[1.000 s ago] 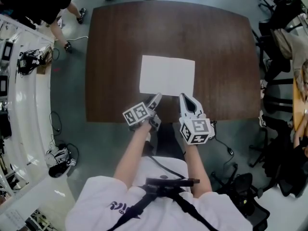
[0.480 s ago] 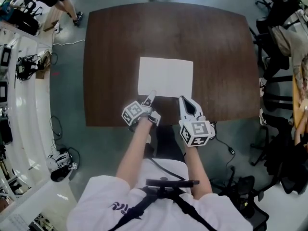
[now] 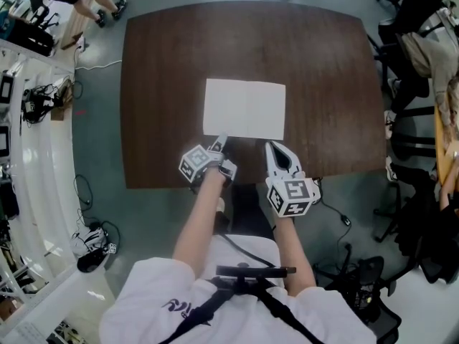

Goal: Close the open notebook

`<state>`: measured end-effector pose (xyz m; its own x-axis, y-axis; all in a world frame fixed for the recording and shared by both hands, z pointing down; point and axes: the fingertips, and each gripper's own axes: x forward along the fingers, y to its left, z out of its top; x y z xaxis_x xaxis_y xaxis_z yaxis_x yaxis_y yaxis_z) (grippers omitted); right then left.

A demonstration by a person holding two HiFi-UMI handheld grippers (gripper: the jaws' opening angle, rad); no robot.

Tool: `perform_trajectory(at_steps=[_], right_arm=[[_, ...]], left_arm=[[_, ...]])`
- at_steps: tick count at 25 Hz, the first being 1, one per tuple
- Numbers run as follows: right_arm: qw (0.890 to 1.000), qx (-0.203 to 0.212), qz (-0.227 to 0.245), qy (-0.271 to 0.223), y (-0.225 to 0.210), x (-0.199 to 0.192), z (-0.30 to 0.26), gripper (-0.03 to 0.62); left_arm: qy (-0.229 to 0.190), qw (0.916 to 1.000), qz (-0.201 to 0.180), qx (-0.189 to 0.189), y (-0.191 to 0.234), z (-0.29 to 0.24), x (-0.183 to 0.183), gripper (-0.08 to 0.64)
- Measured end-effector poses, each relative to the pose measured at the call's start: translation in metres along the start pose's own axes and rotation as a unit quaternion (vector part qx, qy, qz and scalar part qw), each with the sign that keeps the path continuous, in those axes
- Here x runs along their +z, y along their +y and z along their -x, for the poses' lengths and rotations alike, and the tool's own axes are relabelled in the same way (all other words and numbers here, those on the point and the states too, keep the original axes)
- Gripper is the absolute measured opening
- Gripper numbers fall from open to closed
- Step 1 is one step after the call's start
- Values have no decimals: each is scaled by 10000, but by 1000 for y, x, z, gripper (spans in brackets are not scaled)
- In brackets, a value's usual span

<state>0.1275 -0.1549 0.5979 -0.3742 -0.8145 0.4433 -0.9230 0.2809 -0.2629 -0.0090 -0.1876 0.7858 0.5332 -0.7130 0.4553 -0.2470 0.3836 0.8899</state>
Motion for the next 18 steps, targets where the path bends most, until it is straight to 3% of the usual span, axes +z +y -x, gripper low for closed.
perform_trajectory(at_steps=[2, 8, 13, 18], right_arm=[[10000, -26, -17, 3, -3, -1, 2, 3], [10000, -65, -69, -31, -9, -4, 7, 3], [9999, -59, -89, -41, -9, -6, 10, 3], [9998, -109, -135, -83, -13, -5, 14, 3]], left_arm=[[-3, 10000, -49, 29, 1, 0, -1, 22], [-34, 9992, -381, -107, -7, 0, 0, 12], [-48, 9909, -1344, -25, -21, 1, 1, 11], [1, 9735, -2286, 109, -34, 2, 0, 11]])
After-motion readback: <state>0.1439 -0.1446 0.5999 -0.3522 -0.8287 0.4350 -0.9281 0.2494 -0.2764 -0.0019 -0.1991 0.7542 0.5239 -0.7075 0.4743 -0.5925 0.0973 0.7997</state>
